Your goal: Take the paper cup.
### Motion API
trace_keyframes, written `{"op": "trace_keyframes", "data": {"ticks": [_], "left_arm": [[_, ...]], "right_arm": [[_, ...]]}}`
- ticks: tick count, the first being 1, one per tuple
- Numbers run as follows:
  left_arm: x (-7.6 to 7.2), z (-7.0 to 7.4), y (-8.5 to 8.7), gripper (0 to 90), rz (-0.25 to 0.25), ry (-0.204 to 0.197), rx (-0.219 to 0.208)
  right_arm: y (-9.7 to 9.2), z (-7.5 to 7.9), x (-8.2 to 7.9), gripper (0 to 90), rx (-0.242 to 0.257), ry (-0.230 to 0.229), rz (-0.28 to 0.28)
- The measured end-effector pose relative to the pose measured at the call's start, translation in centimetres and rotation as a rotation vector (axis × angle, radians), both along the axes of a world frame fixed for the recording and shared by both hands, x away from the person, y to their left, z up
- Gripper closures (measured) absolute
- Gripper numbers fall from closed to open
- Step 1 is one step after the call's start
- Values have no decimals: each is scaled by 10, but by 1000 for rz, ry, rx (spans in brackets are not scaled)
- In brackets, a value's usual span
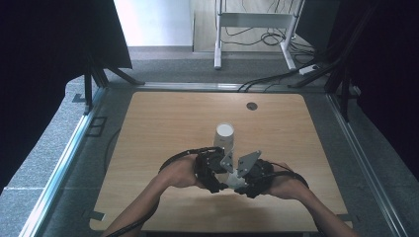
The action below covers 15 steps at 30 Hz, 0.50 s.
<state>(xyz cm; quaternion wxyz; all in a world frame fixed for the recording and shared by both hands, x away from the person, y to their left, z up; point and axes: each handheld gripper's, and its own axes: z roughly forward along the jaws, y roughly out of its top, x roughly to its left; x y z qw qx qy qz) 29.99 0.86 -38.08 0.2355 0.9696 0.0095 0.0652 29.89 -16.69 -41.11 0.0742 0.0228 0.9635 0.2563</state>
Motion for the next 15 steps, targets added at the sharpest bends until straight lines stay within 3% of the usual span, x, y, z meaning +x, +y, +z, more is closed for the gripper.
{"op": "trace_keyframes", "data": {"ticks": [7, 15], "left_arm": [[2, 1, 6, 219, 42, 40, -60], [7, 5, 19, 113, 103, 105, -202]], "right_arm": [[-3, 3, 0, 373, 49, 18, -19], [-12, 9, 0, 372, 133, 33, -35]]}}
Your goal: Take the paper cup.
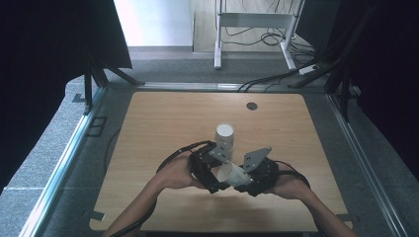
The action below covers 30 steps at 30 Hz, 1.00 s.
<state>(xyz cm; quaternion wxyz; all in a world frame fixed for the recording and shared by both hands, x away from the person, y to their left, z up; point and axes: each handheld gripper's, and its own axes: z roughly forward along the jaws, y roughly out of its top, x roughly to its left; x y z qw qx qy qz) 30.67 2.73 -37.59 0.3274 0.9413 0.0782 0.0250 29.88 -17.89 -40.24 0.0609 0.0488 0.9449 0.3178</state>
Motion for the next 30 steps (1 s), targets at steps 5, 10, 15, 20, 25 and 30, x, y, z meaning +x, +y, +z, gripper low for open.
{"op": "trace_keyframes", "data": {"ticks": [5, 10, 15, 20, 25, 30], "left_arm": [[2, 1, 9, 83, 37, 36, -100], [2, 0, 18, 59, 85, 63, -209], [1, -3, 23, 43, 105, 70, -278], [1, -7, 26, 49, 104, 78, -342], [2, -12, 25, 63, 98, 82, -401], [4, -15, 24, 99, 74, 101, -452]], "right_arm": [[-6, 1, 0, 372, 58, 2, -13], [-13, 2, 0, 372, 135, 14, -32], [-20, -2, 0, 372, 217, 18, -50], [-25, -7, -1, 372, 293, 16, -67], [-28, -14, -2, 372, 355, 18, -71], [-29, -19, -4, 372, 395, 25, -69]]}}
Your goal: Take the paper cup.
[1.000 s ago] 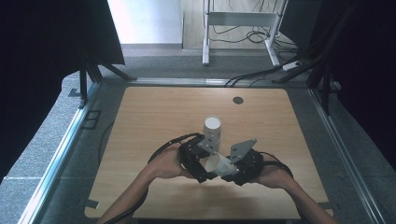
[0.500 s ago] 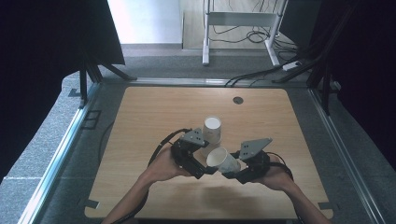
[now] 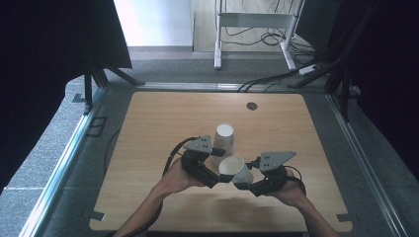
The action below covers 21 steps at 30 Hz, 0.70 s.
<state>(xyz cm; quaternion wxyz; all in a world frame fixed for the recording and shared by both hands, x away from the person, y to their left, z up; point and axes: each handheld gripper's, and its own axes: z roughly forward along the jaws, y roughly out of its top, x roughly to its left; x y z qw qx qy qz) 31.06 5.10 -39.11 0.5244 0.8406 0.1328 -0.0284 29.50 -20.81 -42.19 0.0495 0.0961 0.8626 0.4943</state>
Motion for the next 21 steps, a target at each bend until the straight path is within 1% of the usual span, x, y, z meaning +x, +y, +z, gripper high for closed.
{"op": "trace_keyframes", "data": {"ticks": [5, 7, 10, 15, 18, 21], "left_arm": [[2, -3, -3, 136, -25, 6, -22], [2, -4, -5, 145, -46, 13, -32], [1, -6, -8, 166, -58, 4, -27], [-1, -5, -9, 249, -64, -11, -27], [-1, -5, -9, 275, -65, -22, -18], [-2, -4, -10, 295, -64, -40, -2]], "right_arm": [[0, -4, -1, 371, 17, 2, 10], [1, -5, -1, 371, 28, 6, 20], [1, -5, -1, 371, 34, 6, 28], [2, -5, -1, 370, 34, 10, 38], [2, -6, 0, 368, 38, 18, 43], [3, -7, 0, 360, 31, 20, 47]]}}
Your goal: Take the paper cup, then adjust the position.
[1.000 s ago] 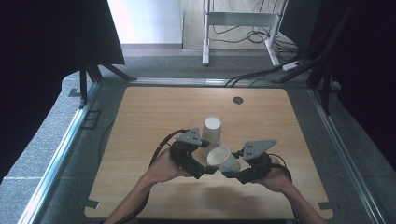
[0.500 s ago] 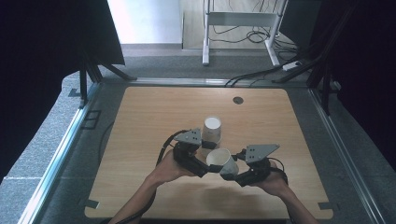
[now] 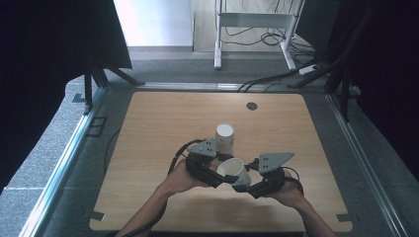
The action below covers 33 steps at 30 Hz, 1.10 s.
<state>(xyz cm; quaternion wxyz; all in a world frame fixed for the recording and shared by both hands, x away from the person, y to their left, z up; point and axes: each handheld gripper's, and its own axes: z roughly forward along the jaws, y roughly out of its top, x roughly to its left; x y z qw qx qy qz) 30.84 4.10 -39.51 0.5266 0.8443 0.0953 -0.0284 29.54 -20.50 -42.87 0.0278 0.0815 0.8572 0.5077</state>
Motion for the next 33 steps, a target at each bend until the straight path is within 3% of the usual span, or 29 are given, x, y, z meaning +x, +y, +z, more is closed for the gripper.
{"op": "trace_keyframes", "data": {"ticks": [4, 12, 23, 33], "left_arm": [[-2, 3, -4, 302, 0, -31, 46], [-1, 12, -6, 303, 8, -75, 108], [-1, 17, -7, 305, 29, -123, 192], [-2, 20, -7, 303, 71, -138, 240]], "right_arm": [[2, -1, 1, 341, -18, 9, 2], [4, -6, 4, 173, -74, 19, -30], [1, -10, 7, 14, -82, 42, -102], [-2, -11, 6, 0, -94, 35, -135]]}}
